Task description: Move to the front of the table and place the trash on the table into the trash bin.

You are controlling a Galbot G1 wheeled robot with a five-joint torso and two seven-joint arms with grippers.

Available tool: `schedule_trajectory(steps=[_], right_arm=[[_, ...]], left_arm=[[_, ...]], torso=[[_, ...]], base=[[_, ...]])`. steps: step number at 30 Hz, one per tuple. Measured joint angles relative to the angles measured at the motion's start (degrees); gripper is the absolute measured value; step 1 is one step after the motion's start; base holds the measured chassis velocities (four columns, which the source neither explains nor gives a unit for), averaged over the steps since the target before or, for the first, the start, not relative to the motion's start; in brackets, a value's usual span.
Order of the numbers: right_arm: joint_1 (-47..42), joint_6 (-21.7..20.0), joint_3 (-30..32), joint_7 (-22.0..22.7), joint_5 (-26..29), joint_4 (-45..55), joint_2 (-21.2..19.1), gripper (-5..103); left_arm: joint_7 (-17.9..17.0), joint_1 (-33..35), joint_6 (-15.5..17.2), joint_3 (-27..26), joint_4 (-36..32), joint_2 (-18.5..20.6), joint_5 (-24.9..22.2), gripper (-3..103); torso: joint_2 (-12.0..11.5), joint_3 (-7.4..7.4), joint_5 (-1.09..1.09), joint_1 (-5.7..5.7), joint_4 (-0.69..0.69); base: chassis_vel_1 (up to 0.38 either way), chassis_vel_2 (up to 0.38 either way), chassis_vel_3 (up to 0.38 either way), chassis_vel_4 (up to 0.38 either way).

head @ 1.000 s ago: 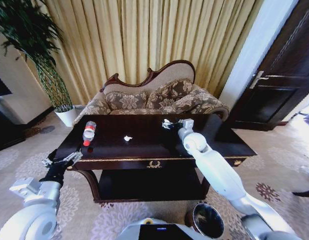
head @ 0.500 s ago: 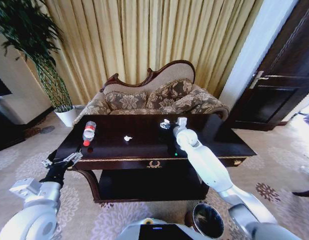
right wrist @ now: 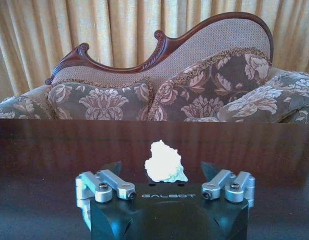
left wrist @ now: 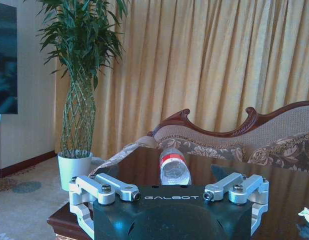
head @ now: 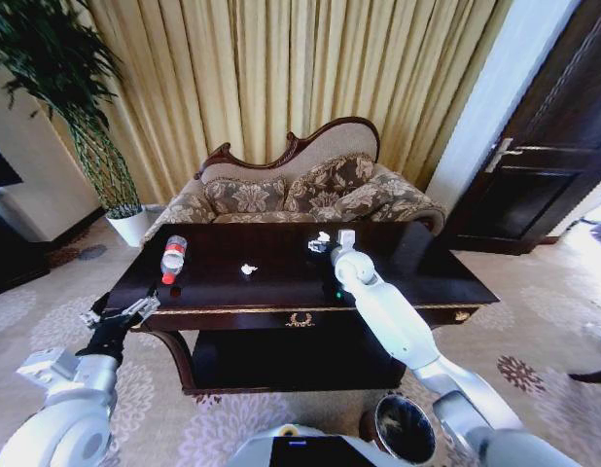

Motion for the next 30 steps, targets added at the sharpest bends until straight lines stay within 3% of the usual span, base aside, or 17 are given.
schedule_trajectory(steps=[4, 6, 8, 12, 22, 30], right_arm=[[-0.21, 0.09, -0.01, 0.06, -0.24, 0.08, -0.01, 72], [-0.28, 0.24, -0.07, 0.14, -0.42, 0.11, 0.00, 72], [-0.60, 0.98, -0.10, 0.26, -0.99, 0.04, 0.09, 61], [-0.99, 1.36, 0.00, 0.29, -1.13, 0.07, 0.09, 49], [-1.77, 2.26, 0.42, 0.93, 0.18, 1.98, -0.68, 6], [-4.51, 6.26, 3.36, -0.23, -0.80, 8.22, -3.37, 1]], left_arm=[[0.03, 0.01, -0.10, 0.18, 0.00, -0.12, 0.03, 100], [0.04, 0.01, -0.23, 0.18, 0.00, -0.12, 0.06, 100], [0.11, 0.00, -0.50, 0.17, 0.00, -0.12, 0.11, 100], [0.18, 0.01, -0.59, 0.17, 0.00, -0.12, 0.11, 100], [0.51, -0.28, -0.65, 1.00, 0.00, 0.62, 0.11, 100], [0.96, -0.53, -0.73, 1.15, 0.00, 0.50, 0.12, 100]], torso=[[0.00, 0.00, 0.00, 0.00, 0.00], [0.00, 0.00, 0.00, 0.00, 0.00], [0.00, 0.00, 0.00, 0.00, 0.00], [0.00, 0.00, 0.00, 0.00, 0.00], [0.00, 0.00, 0.00, 0.00, 0.00], [0.00, 0.00, 0.00, 0.00, 0.02]], base=[[0.000, 0.000, 0.000, 0.000], [0.000, 0.000, 0.000, 0.000], [0.000, 0.000, 0.000, 0.000], [0.000, 0.000, 0.000, 0.000], [0.000, 0.000, 0.000, 0.000], [0.000, 0.000, 0.000, 0.000]])
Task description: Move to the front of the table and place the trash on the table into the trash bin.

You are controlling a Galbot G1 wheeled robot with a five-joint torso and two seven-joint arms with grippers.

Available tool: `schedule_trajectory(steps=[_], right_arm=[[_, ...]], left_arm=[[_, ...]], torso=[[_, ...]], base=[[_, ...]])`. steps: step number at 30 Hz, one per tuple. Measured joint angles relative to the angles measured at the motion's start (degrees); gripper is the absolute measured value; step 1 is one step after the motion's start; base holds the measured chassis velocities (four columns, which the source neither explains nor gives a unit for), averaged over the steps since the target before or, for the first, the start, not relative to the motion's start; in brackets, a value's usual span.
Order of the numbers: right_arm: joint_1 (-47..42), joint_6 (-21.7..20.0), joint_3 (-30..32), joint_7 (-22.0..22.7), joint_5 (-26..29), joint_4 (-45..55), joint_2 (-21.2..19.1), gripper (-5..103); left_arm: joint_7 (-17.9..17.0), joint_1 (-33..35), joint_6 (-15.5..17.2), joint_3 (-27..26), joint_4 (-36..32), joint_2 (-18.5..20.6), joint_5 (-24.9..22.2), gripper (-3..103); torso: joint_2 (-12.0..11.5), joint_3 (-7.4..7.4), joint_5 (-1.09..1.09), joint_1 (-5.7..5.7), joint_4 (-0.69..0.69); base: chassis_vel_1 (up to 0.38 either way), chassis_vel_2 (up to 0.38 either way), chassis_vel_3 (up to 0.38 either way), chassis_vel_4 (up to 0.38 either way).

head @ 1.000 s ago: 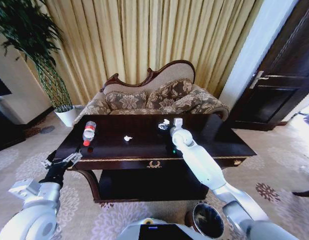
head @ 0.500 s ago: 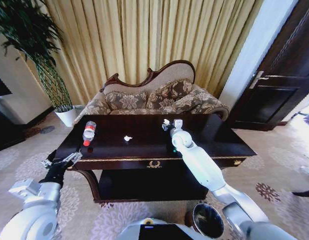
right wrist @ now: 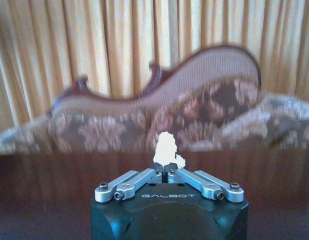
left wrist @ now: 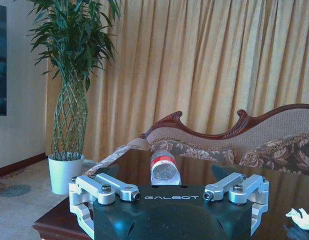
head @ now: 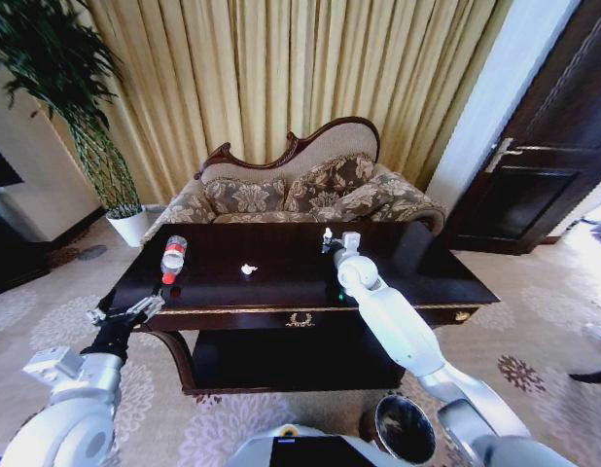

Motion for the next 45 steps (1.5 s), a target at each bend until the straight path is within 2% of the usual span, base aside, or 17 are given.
schedule_trajectory(steps=[5, 7, 8, 10, 17, 24, 38, 45], right_arm=[[-5.86, 3.98, 4.56, -4.14, -1.66, 6.10, -2.59, 1], [-11.35, 6.38, 7.81, -7.47, -3.23, 10.07, -4.56, 1], [-11.35, 6.38, 7.81, -7.47, -3.23, 10.07, -4.56, 1], [-17.69, 8.51, 11.93, -9.91, -4.75, 14.02, -6.33, 1], [-27.59, 10.79, 20.09, -10.12, -5.84, 19.57, -7.03, 1], [-34.47, 9.91, 25.82, -10.28, -6.04, 24.10, -7.30, 1], [-38.78, 8.05, 27.84, -10.03, -5.83, 27.37, -6.98, 1], [-40.62, 8.15, 29.27, -11.01, -6.31, 27.85, -6.30, 1]], left_arm=[[0.14, -0.65, -0.08, 0.92, 0.00, -0.20, 0.26, 100], [0.24, -1.16, -0.37, 2.19, 0.00, -0.14, 1.03, 100], [0.24, -1.16, -0.37, 2.19, 0.00, -0.14, 1.03, 100], [0.35, -1.81, -0.50, 2.59, 0.00, 0.35, 1.02, 100], [0.56, -3.31, -0.52, 2.47, 0.00, 1.69, -0.18, 100], [0.80, -3.78, -0.54, 4.04, 0.00, 1.36, 0.26, 100], [0.89, -4.82, -0.63, 4.53, 0.00, 1.62, -0.06, 100], [1.31, -4.32, -0.62, 4.93, 0.00, 0.48, 0.24, 100]], torso=[[0.00, 0.00, 0.00, 0.00, -0.04], [0.00, 0.00, 0.01, -0.01, -0.03], [0.00, 0.00, 0.01, -0.01, -0.03], [0.00, 0.00, 0.01, -0.01, -0.04], [0.00, -0.01, 0.00, -0.02, -0.03], [0.00, -0.01, 0.00, -0.02, -0.02], [-0.01, 0.01, 0.00, 0.01, -0.02], [-0.01, 0.01, 0.00, 0.01, -0.02]], base=[[0.000, 0.000, 0.000, 0.000], [0.000, 0.000, 0.000, 0.000], [0.000, 0.000, 0.000, 0.000], [0.000, 0.000, 0.000, 0.000], [0.000, 0.000, 0.000, 0.000], [0.000, 0.000, 0.000, 0.000], [0.003, -0.004, -0.004, 0.003], [0.103, -0.096, -0.100, 0.105]])
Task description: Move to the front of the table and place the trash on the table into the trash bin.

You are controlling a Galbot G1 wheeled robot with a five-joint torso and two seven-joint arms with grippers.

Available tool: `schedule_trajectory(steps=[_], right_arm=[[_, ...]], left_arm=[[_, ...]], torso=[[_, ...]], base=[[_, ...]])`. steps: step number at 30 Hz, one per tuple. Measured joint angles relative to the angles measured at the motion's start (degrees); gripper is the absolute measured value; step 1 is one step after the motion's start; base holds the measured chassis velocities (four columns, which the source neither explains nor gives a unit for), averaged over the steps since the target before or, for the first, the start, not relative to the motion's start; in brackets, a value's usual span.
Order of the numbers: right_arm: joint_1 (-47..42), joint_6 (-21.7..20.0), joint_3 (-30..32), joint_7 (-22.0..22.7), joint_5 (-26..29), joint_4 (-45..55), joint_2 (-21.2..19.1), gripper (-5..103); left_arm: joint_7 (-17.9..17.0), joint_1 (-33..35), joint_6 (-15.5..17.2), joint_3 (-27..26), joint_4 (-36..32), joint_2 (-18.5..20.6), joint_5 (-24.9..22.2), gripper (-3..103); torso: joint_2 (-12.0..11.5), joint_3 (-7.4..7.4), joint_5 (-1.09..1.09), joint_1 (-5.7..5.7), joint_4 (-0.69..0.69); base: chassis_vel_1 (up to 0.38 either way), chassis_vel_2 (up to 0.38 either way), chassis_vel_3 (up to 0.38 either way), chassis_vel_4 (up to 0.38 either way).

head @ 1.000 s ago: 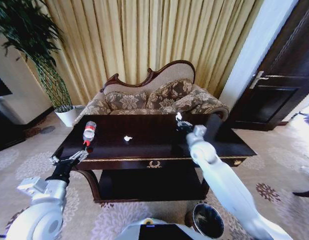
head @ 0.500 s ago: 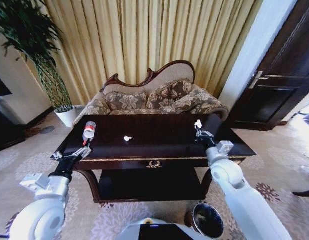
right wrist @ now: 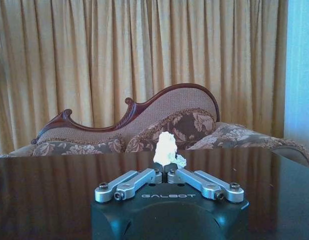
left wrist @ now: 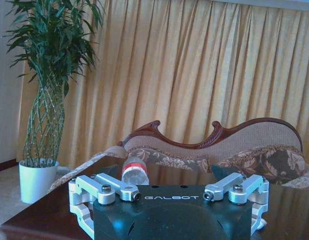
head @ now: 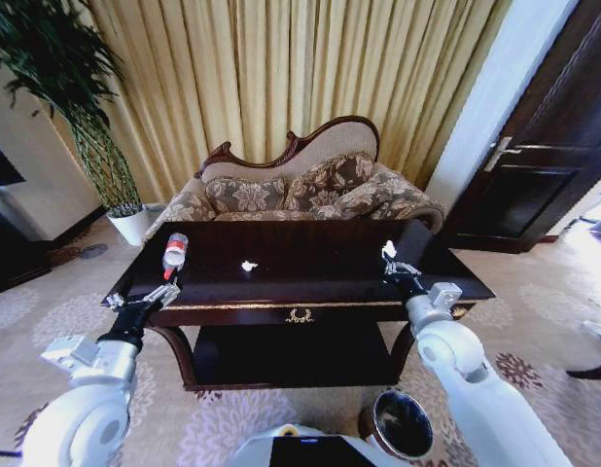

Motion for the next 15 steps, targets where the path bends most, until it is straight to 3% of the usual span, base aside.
schedule_trajectory(steps=[15], right_arm=[[-1.79, 1.28, 0.33, -1.62, -2.97, -0.50, 2.09, 1]], left_arm=[[0.01, 0.44, 0.02, 0.44, 0.00, -0.02, 0.90, 100]], torso=[[0.01, -0.01, 0.00, -0.02, 0.00]], base=[[0.140, -0.139, -0.136, 0.132]])
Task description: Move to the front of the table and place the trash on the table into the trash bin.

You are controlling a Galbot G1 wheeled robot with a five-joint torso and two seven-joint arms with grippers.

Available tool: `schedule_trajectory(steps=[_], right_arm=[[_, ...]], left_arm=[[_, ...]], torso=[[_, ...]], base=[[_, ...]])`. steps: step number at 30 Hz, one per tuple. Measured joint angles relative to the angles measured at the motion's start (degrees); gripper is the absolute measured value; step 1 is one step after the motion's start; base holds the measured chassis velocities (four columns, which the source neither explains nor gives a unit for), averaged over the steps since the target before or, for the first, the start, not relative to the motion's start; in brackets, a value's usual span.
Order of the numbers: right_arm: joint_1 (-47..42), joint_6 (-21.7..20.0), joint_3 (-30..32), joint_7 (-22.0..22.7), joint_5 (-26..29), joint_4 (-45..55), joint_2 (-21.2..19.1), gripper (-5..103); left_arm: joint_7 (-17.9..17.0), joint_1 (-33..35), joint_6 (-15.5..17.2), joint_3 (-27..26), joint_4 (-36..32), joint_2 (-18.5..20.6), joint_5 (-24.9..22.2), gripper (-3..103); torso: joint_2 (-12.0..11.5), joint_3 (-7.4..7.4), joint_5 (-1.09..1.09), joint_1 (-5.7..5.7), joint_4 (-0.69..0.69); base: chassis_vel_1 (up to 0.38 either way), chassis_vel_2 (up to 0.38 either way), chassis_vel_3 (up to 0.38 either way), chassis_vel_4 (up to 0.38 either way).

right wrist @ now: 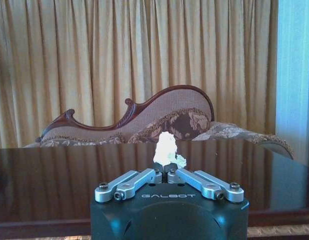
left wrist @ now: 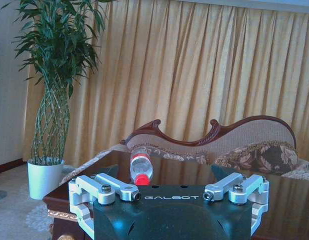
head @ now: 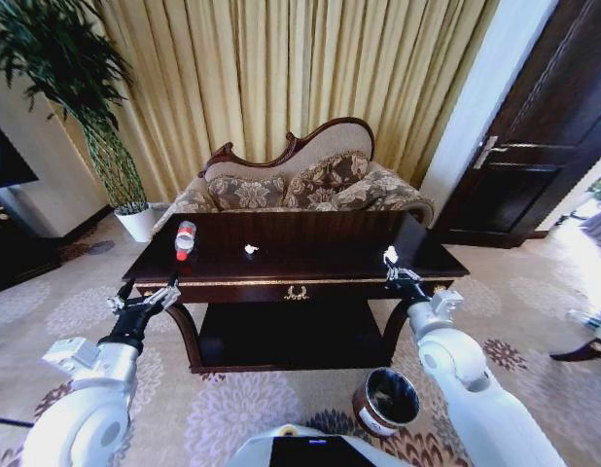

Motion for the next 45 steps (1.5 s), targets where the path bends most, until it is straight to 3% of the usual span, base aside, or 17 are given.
schedule_trajectory(steps=[16, 23, 30, 33, 39, 44, 45], right_arm=[[-1.41, 3.43, -0.08, -2.43, -2.72, -5.98, 2.79, 1], [-3.24, 4.38, 1.98, -5.96, -9.10, -17.12, 5.41, 1], [-4.58, 2.65, 3.10, -7.28, -7.49, -27.66, 7.89, 1], [-3.12, 3.22, 3.47, -8.95, -11.71, -36.80, 10.28, 1], [1.48, 6.63, 4.17, -7.96, -18.10, -50.27, 13.09, 1], [2.18, 6.73, 4.07, -6.43, -19.04, -51.36, 13.74, -2], [2.36, 6.89, 4.01, -6.19, -19.69, -51.49, 13.74, 1]], left_arm=[[0.21, -0.10, -0.60, 0.32, 0.00, -0.07, 0.96, 100], [0.28, -0.19, -0.69, -0.24, 0.00, -0.09, 0.77, 100], [0.42, -0.42, -0.77, -0.40, 0.00, 0.03, 0.55, 100], [0.40, -0.38, -0.77, -0.11, 0.00, -0.18, 0.65, 100], [0.43, -0.11, -0.82, -0.37, 0.00, -0.13, 0.71, 100], [0.43, -0.07, -0.84, -0.39, 0.00, -0.07, 0.70, 100], [0.43, -0.06, -0.84, -0.30, 0.00, -0.11, 0.70, 100]], torso=[[0.02, -0.01, -0.01, -0.02, 0.00], [-0.03, 0.02, 0.01, 0.04, 0.00], [0.00, -0.01, -0.02, 0.00, -0.01], [0.00, 0.00, 0.00, 0.00, -0.01], [-0.01, 0.00, 0.02, 0.01, 0.00], [-0.01, 0.00, -0.02, 0.01, 0.00], [0.00, 0.00, -0.02, 0.01, 0.00]], base=[[0.094, -0.092, -0.096, 0.095], [0.000, 0.000, 0.000, 0.000], [0.000, 0.000, 0.000, 0.000], [0.000, 0.000, 0.000, 0.000], [0.000, 0.000, 0.000, 0.000], [0.000, 0.000, 0.000, 0.000], [0.000, 0.000, 0.000, 0.000]])
